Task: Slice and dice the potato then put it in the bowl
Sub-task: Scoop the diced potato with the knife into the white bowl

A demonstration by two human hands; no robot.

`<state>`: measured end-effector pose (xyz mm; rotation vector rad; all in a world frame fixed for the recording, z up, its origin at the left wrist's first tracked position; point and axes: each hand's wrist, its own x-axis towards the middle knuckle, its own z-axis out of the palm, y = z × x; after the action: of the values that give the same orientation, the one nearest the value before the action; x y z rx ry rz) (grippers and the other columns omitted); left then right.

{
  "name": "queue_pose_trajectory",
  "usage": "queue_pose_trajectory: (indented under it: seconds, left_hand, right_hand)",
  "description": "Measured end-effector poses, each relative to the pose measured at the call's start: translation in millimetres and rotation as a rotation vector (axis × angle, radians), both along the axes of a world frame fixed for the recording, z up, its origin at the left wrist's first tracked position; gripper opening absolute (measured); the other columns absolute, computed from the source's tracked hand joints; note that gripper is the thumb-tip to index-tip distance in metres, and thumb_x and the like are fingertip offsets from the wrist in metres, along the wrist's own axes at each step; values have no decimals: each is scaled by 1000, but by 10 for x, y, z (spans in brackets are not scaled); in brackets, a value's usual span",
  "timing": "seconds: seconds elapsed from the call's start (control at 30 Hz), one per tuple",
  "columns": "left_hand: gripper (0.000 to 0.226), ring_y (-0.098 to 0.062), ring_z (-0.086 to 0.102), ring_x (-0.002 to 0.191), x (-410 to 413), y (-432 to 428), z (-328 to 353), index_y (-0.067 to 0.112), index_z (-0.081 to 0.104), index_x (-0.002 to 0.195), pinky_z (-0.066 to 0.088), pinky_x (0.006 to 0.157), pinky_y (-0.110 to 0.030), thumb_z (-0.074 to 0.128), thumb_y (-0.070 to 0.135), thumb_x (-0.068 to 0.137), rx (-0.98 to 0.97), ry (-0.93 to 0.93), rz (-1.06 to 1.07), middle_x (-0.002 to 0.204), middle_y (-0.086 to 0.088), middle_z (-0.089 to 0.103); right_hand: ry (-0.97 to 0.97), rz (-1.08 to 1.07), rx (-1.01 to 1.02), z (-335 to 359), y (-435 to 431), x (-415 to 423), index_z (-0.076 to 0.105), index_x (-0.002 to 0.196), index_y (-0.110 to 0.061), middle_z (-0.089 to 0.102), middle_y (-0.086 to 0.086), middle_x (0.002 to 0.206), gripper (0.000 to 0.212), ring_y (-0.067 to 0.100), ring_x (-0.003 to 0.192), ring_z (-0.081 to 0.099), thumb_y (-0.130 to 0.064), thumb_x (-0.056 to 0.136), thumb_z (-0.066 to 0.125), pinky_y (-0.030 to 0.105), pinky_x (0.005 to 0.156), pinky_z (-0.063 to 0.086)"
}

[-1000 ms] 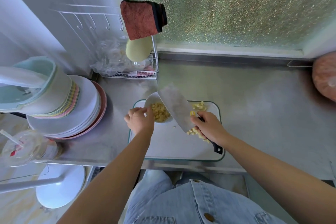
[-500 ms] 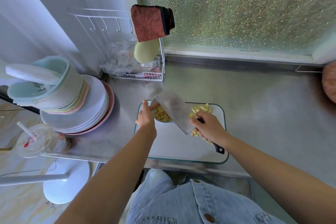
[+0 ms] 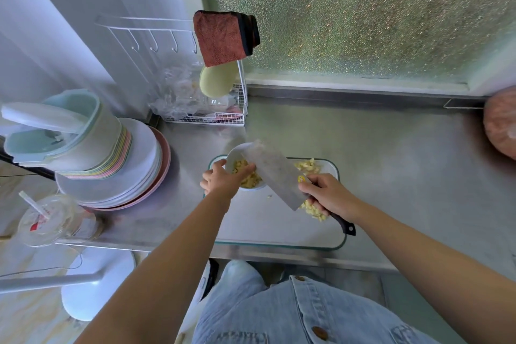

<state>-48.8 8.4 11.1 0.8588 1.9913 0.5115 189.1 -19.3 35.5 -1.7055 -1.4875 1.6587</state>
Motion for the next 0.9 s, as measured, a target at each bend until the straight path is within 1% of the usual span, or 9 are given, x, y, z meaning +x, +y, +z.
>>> queue_pose_trajectory:
  seconds: [0.1,0.2,0.37,0.4,0.5,0.57,0.63,0.73,0.9]
  left_hand:
    - [85,-29,25,129,-60,-2,-3,29,40,140,32,108,-44,78,55,69,3,43,0,138,-8,35]
    - [81,-30,30,127,-76,-26,41,26,44,137,29,105,-38,79,52,69,54,279,-77,137,-9,38]
    - [18,-30,41,112,-37,-69,102,26,72,96,34,91,-34,75,33,79,308,456,-146,112,-4,54]
    - [14,-29,44,107,-30,-71,100,24,75,91,37,87,-34,73,33,81,347,458,-158,107,-4,58]
    - [34,-24,51,79,71,-84,147,11,72,75,37,64,-31,57,35,93,365,347,-221,84,-11,65]
    - [44,-24,50,65,209,-121,199,10,65,65,35,54,-31,49,33,98,368,257,-295,65,-9,61]
    - [34,-23,55,67,365,-164,187,11,70,77,41,58,-28,50,29,97,423,200,-401,72,-5,66]
    - [21,-18,62,85,610,-230,67,12,70,104,50,75,-30,55,24,96,530,135,-606,101,-3,67]
    - [43,-24,43,129,963,-338,-184,11,47,138,37,107,-37,50,29,98,490,226,-851,143,-6,43]
  right_hand:
    - [58,-61,-30,5,10,18,49,77,-5,46,4,58,26,14,40,34,-24,96,53,22,37,29]
    - [42,-75,2,23,35,35,48,75,-6,47,5,58,27,15,38,35,-24,96,51,23,38,30]
    - [-117,-30,110,-22,49,-44,39,71,-10,52,3,57,30,17,39,37,-25,94,53,24,41,31]
    - [-132,-57,127,-27,47,-53,37,69,-11,50,3,55,32,17,40,37,-24,94,53,22,40,30]
    - [-88,-180,150,-39,48,5,38,67,-11,47,4,54,33,18,40,38,-22,95,51,24,40,30]
    - [-86,-277,157,-65,42,136,43,70,-7,49,6,52,31,17,36,38,-23,96,51,26,39,32]
    - [-123,-356,168,-107,-3,329,45,70,-6,50,7,53,33,18,35,39,-26,96,51,26,38,33]
    - [-219,-402,200,-191,-153,658,43,67,-8,51,9,55,41,20,36,42,-35,98,47,26,41,36]
    - [-270,-449,142,-377,-342,1072,41,68,-13,49,5,57,39,14,42,43,-36,99,44,26,44,40]
